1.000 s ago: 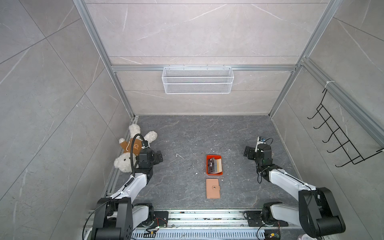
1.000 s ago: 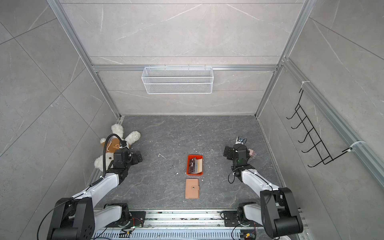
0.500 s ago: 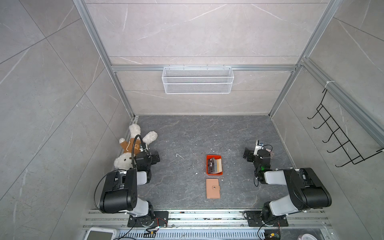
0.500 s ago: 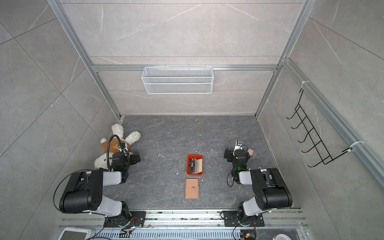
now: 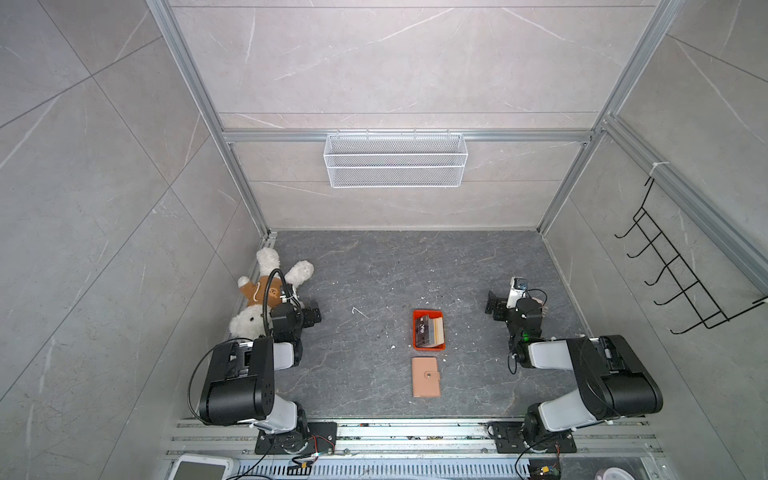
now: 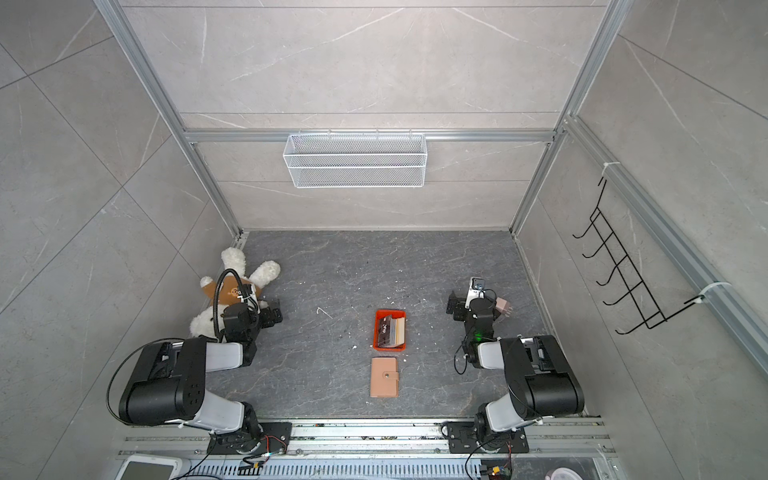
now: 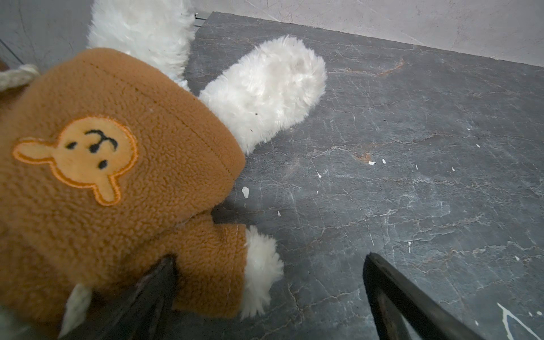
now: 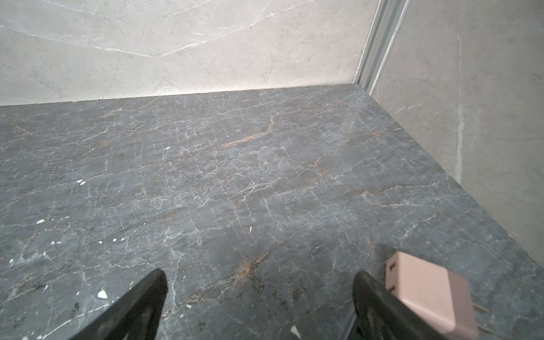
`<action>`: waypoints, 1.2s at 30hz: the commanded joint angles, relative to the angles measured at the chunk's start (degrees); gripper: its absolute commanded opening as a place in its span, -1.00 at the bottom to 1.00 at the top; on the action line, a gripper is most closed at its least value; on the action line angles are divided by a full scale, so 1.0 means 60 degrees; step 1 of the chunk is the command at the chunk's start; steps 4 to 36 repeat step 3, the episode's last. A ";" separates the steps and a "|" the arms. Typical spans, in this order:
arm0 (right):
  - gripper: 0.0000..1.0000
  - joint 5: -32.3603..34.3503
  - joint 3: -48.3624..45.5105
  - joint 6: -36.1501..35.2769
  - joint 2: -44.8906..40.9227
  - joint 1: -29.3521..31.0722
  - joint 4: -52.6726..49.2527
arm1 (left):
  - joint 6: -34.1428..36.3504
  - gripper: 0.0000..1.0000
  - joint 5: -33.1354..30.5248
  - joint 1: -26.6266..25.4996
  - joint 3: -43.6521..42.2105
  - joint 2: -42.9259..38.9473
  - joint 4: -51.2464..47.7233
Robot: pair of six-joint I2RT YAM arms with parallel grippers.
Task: Put the credit cards into the card holder
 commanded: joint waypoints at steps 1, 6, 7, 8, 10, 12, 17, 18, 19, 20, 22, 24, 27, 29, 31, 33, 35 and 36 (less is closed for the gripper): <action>1.00 -0.0081 0.0137 -0.0115 0.0060 0.0043 0.0109 | 0.0218 1.00 0.0209 0.0007 0.0209 -0.0014 0.0536; 1.00 -0.0081 0.0070 -0.0141 0.0027 0.0063 0.0184 | 0.0208 1.00 0.0206 0.0001 0.0210 -0.0014 0.0525; 1.00 -0.0081 0.0070 -0.0141 0.0027 0.0063 0.0184 | 0.0208 1.00 0.0206 0.0001 0.0210 -0.0014 0.0525; 1.00 -0.0081 0.0070 -0.0141 0.0027 0.0063 0.0184 | 0.0208 1.00 0.0206 0.0001 0.0210 -0.0014 0.0525; 1.00 -0.0081 0.0070 -0.0141 0.0027 0.0063 0.0184 | 0.0208 1.00 0.0206 0.0001 0.0210 -0.0014 0.0525; 1.00 -0.0081 0.0070 -0.0141 0.0027 0.0063 0.0184 | 0.0208 1.00 0.0206 0.0001 0.0210 -0.0014 0.0525; 1.00 -0.0081 0.0070 -0.0141 0.0027 0.0063 0.0184 | 0.0208 1.00 0.0206 0.0001 0.0210 -0.0014 0.0525; 1.00 -0.0081 0.0070 -0.0141 0.0027 0.0063 0.0184 | 0.0208 1.00 0.0206 0.0001 0.0210 -0.0014 0.0525; 1.00 -0.0081 0.0070 -0.0141 0.0027 0.0063 0.0184 | 0.0208 1.00 0.0206 0.0001 0.0210 -0.0014 0.0525; 1.00 -0.0081 0.0070 -0.0141 0.0027 0.0063 0.0184 | 0.0208 1.00 0.0206 0.0001 0.0210 -0.0014 0.0525; 1.00 -0.0081 0.0070 -0.0141 0.0027 0.0063 0.0184 | 0.0208 1.00 0.0206 0.0001 0.0210 -0.0014 0.0525; 1.00 -0.0081 0.0070 -0.0141 0.0027 0.0063 0.0184 | 0.0208 1.00 0.0206 0.0001 0.0210 -0.0014 0.0525; 1.00 -0.0081 0.0070 -0.0141 0.0027 0.0063 0.0184 | 0.0208 1.00 0.0206 0.0001 0.0210 -0.0014 0.0525; 1.00 -0.0081 0.0070 -0.0141 0.0027 0.0063 0.0184 | 0.0208 1.00 0.0206 0.0001 0.0210 -0.0014 0.0525; 1.00 -0.0081 0.0070 -0.0141 0.0027 0.0063 0.0184 | 0.0208 1.00 0.0206 0.0001 0.0210 -0.0014 0.0525; 1.00 -0.0081 0.0070 -0.0141 0.0027 0.0063 0.0184 | 0.0208 1.00 0.0206 0.0001 0.0210 -0.0014 0.0525; 1.00 -0.0081 0.0070 -0.0141 0.0027 0.0063 0.0184 | 0.0208 1.00 0.0206 0.0001 0.0210 -0.0014 0.0525; 1.00 -0.0081 0.0070 -0.0141 0.0027 0.0063 0.0184 | 0.0208 1.00 0.0206 0.0001 0.0210 -0.0014 0.0525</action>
